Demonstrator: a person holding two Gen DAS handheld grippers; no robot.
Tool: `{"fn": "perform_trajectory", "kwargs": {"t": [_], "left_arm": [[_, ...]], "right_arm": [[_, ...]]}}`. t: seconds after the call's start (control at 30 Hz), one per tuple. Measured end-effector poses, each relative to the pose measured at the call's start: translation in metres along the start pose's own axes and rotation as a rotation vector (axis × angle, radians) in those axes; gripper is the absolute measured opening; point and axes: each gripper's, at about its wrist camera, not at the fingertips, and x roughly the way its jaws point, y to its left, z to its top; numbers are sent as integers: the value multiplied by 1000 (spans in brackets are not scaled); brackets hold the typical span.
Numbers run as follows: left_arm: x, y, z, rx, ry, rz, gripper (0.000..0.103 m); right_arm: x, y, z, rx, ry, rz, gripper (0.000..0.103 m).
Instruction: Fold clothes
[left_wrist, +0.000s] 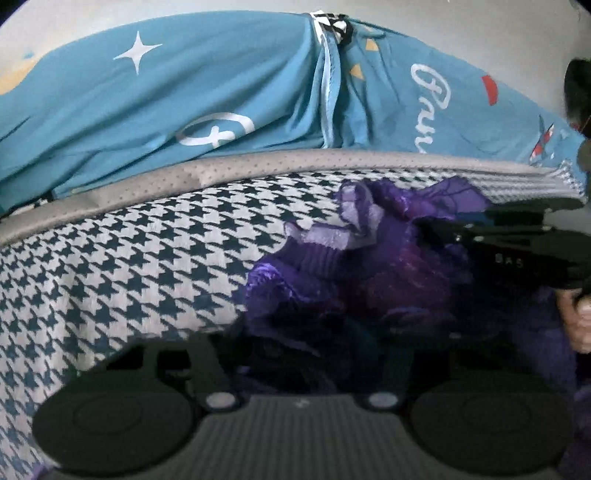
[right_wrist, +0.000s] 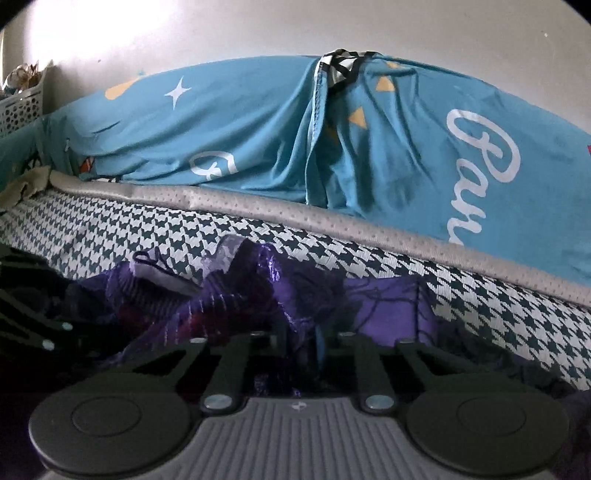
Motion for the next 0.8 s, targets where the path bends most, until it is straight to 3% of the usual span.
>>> {"fn": "perform_trajectory", "kwargs": {"t": [0.1,0.2,0.37,0.63,0.8], "left_arm": [[-2,-4,0,-10,-17,22,19],[-5,-9,0,-20,-34,43,15],[-9,-16,-1,-28,-73,91,14],[-30,-38,16,79,-296,276,14],[-31,-48,48,120,-391,324,14]], "right_arm": [[-2,-1,1,18,-7,5,10],[-6,-3,3,30,-22,4,9],[-17,-8,10,59,-75,-8,9],[-38,-15,29,77,-202,-74,8],[-44,-27,48,133,-291,-111,8]]}}
